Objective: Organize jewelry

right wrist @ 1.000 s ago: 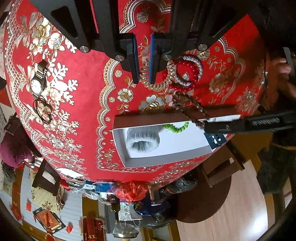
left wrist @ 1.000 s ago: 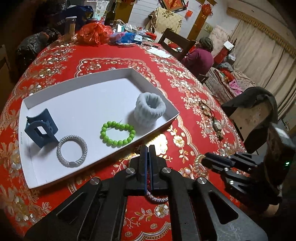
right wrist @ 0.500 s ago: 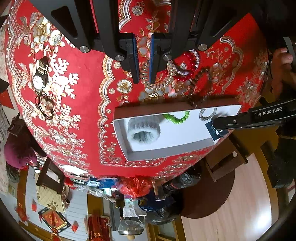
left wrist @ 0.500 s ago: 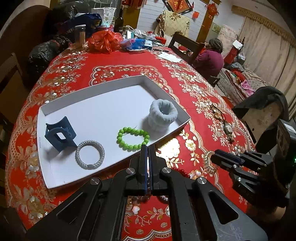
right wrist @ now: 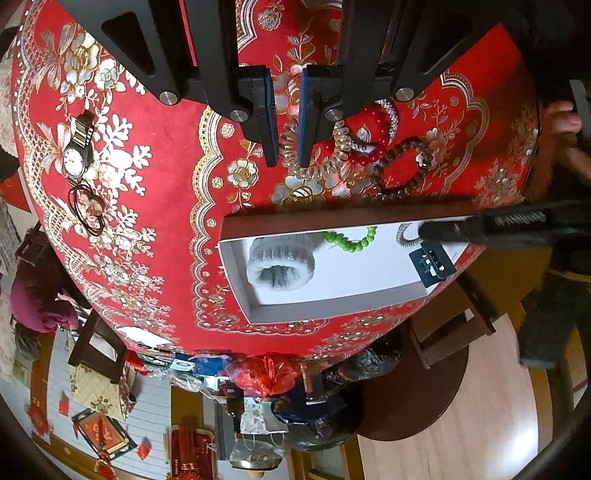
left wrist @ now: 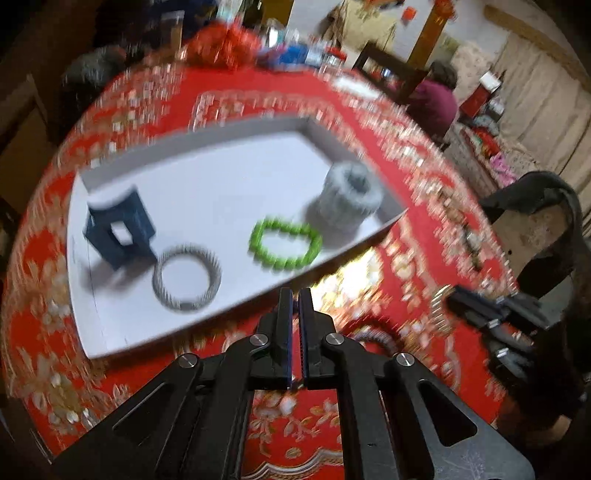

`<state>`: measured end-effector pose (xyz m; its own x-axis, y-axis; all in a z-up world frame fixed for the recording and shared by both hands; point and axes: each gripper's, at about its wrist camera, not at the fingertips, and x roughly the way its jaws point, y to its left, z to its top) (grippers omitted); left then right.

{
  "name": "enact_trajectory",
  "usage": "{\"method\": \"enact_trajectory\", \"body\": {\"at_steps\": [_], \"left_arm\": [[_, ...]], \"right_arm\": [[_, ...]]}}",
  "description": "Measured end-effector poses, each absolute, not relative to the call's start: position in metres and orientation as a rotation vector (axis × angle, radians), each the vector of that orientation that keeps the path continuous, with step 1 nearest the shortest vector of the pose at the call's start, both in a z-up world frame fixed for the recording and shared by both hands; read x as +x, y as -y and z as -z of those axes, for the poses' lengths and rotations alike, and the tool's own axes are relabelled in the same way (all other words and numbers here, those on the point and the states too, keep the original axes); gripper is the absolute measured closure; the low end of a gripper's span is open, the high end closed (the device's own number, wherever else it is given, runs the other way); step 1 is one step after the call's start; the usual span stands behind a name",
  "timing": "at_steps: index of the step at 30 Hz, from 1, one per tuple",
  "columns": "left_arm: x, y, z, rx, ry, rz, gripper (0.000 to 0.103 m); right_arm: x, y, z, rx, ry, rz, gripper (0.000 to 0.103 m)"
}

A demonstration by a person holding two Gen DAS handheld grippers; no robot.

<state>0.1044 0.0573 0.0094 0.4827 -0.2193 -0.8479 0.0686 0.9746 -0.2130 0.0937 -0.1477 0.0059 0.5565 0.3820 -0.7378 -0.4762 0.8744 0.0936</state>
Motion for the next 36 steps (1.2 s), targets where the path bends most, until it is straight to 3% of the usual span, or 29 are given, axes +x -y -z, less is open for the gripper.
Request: {"method": "enact_trajectory", "body": {"at_steps": [7, 9, 12, 15, 36], "left_arm": [[0.109, -0.046, 0.026, -0.044, -1.158, 0.136, 0.073], [0.109, -0.045, 0.032, -0.016, -1.161, 0.122, 0.073], [0.106, -0.040, 0.035, 0.045, -1.147, 0.119, 0.072], [0.102, -0.035, 0.035, 0.061, -1.137, 0.144, 0.093], [0.091, -0.041, -0.051, -0.138, -0.938, 0.298, 0.094]], "right_arm": [[0.094, 0.155, -0.008, -0.104, -0.840, -0.503, 0.094], [0.094, 0.155, -0.008, -0.105, -0.841, -0.504, 0.094], [0.093, 0.156, -0.008, -0.103, -0.842, -0.506, 0.094], [0.094, 0.156, -0.008, -0.100, -0.842, -0.506, 0.094], [0.094, 0.153, -0.017, -0.086, -0.826, -0.509, 0.094]]}}
